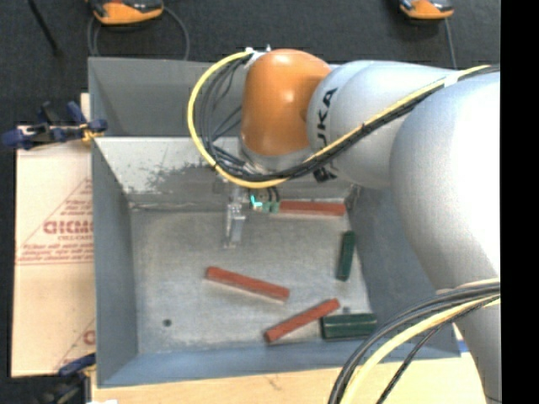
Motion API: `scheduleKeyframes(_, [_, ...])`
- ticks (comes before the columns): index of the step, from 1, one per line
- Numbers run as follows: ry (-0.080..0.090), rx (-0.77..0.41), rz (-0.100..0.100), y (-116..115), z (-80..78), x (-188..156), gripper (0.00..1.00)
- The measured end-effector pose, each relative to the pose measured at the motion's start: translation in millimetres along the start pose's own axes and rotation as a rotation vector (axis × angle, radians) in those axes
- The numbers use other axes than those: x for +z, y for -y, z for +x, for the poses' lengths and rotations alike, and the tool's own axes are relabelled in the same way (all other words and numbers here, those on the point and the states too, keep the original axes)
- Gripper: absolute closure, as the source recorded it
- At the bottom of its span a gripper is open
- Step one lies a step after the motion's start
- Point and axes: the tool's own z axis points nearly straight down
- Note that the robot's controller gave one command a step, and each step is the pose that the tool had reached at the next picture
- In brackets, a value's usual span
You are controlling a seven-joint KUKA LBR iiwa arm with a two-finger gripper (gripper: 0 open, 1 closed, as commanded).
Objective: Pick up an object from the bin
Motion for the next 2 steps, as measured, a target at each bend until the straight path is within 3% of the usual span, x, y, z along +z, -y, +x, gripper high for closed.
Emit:
scheduleKeyframes(1, [-0.002,0.036,0.002,57,50.6,64,0.0])
scheduleKeyframes(2, [0.005,-0.06,0.001,39,135.4,63,0.0])
